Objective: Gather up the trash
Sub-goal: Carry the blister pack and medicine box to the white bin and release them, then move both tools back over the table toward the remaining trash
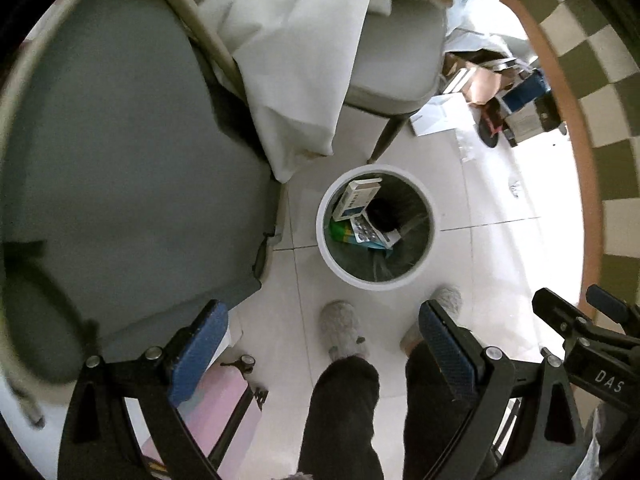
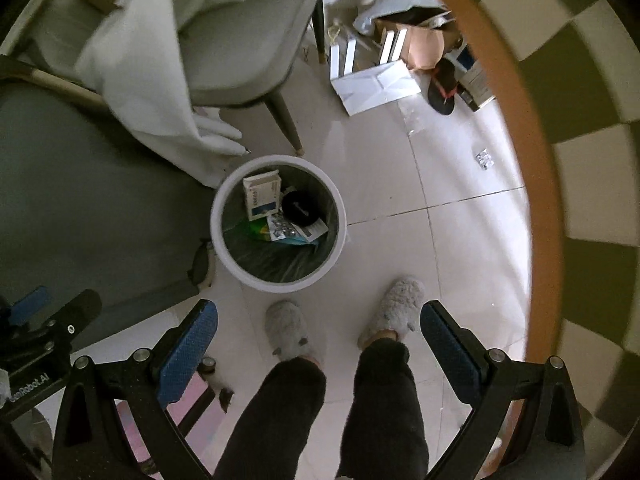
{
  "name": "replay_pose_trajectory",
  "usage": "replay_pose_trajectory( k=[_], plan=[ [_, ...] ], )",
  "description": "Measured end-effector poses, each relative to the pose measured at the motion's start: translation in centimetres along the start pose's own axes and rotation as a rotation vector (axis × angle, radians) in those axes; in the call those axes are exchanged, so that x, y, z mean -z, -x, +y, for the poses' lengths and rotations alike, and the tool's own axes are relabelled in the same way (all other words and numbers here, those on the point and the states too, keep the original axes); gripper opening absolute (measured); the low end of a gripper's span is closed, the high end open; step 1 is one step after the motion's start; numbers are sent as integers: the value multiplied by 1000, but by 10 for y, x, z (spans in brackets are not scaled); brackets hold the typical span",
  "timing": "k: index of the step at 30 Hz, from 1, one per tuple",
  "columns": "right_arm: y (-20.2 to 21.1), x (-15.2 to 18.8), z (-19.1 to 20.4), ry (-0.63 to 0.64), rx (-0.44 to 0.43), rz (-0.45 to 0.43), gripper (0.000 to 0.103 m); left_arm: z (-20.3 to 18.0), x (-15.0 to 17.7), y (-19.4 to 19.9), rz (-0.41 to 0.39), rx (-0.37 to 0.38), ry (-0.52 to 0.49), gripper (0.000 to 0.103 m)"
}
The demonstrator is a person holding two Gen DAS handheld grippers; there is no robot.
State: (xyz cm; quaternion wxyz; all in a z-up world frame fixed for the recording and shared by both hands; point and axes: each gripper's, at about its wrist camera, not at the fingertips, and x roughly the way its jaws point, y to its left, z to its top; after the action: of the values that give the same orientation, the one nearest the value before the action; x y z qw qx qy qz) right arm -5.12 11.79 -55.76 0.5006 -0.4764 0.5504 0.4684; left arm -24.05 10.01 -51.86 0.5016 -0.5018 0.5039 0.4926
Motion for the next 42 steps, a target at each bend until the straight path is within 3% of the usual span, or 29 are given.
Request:
replay_pose_trajectory(
  k=[9,13,20,27,35,38,42],
  plan=[
    [105,29,-4,-4,-36,-61,102,-14,19,94,-67,-28,-58,97],
    [146,40,-14,-23,-96,-82,102,-24,23,132,-90,-44,-62,97],
    [211,48,-66,-166,-262,-150,102,-77,9,210,-263,-93,-151,97],
    [261,66,-184,-414,-284,-248,102,-218,-14,264,-386,-67,-381,101],
    [286,134,-419,-823,-203,-285,102,-454,0,274,-435,-37,-775,103],
    [273,167,-520,-891,-91,-244,102,-538,4,263,-439,-51,-900,103],
    [243,189,-617,-866,122,-124,102,-638,14,234,-447,-103,-1030,103]
  ],
)
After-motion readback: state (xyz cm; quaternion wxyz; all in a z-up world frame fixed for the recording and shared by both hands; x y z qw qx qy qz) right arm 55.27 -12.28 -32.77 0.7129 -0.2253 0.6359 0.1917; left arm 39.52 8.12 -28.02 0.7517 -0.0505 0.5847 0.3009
